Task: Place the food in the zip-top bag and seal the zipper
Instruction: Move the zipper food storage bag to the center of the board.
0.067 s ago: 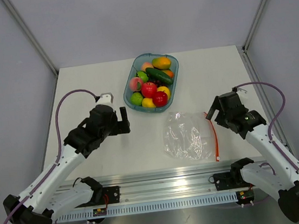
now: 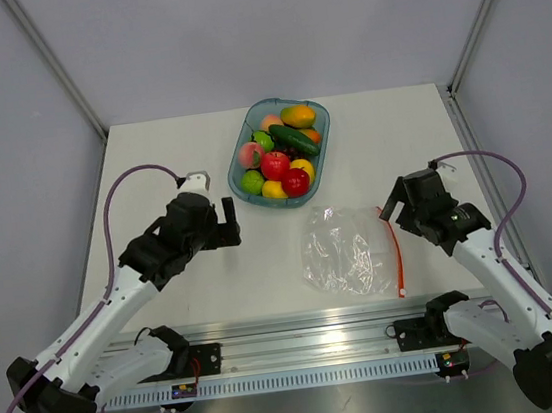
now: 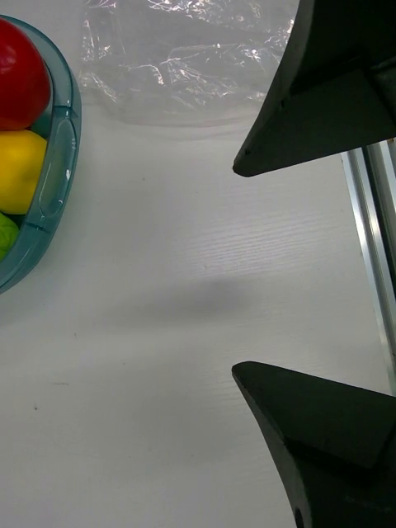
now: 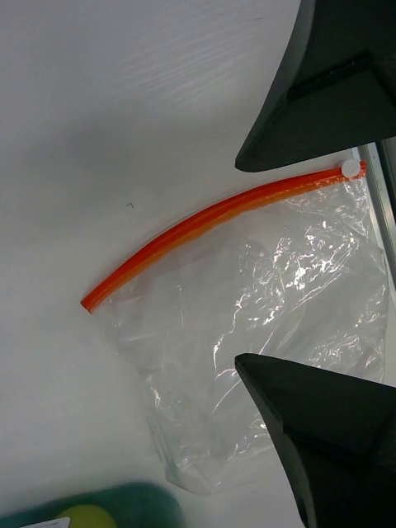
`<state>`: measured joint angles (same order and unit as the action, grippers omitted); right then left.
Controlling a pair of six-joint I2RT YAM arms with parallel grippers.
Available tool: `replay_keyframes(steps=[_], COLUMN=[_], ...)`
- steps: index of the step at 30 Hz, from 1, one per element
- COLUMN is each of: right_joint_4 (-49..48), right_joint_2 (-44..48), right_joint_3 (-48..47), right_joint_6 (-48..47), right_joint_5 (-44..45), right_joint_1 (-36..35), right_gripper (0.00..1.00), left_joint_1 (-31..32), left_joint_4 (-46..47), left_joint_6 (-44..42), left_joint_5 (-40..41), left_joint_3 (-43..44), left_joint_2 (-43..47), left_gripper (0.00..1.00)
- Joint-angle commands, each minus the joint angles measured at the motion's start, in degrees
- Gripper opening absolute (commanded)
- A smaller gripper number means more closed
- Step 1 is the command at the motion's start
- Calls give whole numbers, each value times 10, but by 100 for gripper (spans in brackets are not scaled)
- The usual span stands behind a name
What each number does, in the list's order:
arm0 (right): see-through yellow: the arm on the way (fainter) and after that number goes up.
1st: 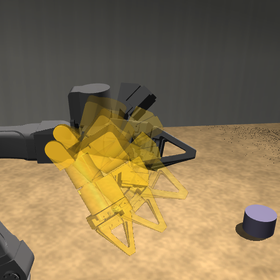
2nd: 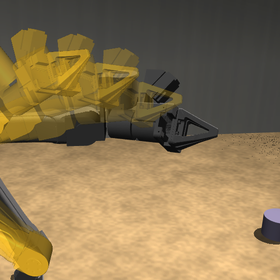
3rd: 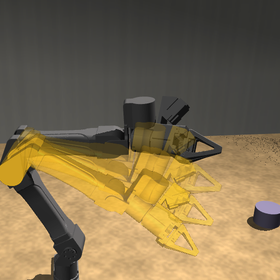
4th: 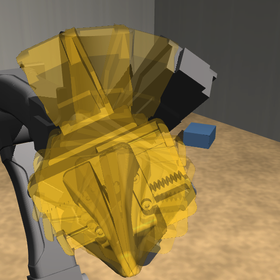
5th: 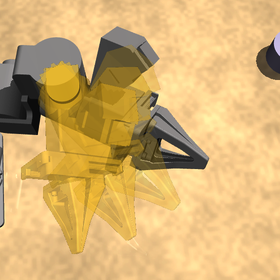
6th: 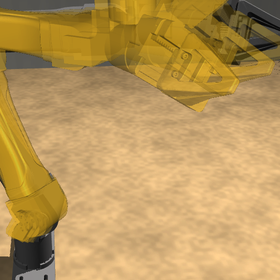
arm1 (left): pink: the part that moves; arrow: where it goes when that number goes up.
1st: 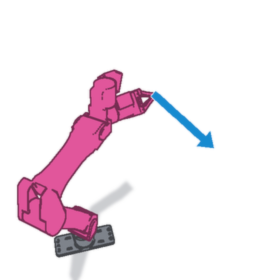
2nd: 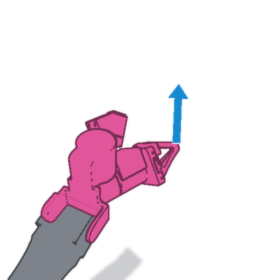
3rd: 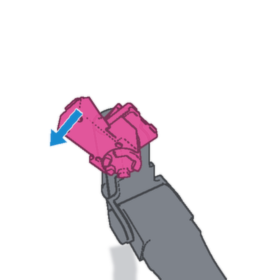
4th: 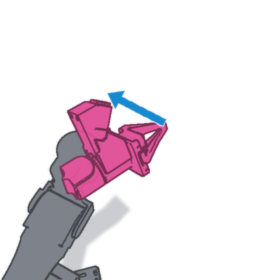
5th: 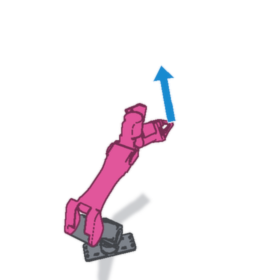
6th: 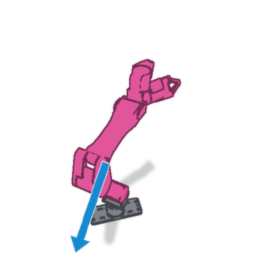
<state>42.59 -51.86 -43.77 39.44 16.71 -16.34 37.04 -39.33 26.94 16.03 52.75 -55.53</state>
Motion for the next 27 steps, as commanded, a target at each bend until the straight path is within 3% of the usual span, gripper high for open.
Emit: replay_keyframes(steps=[1,20,27], right_joint_4=[-24,-172,-267], right_joint_2=[-4,-36,-59], right_joint_3=[2,141,178], right_joint_6=[13,20,22], right_joint_5=[-5,-164,-295], right_joint_1=[3,3,-21], right_gripper=[99,99,99], left_joint_1=[2,13,22], left_joint_4=[18,7,13], left_joint_6=[3,22,26], left_joint_5=[-15,-42,-47], left_joint_3=[9,18,18], left_joint_2=[-6,-19,-20], left_gripper=[99,99,99])
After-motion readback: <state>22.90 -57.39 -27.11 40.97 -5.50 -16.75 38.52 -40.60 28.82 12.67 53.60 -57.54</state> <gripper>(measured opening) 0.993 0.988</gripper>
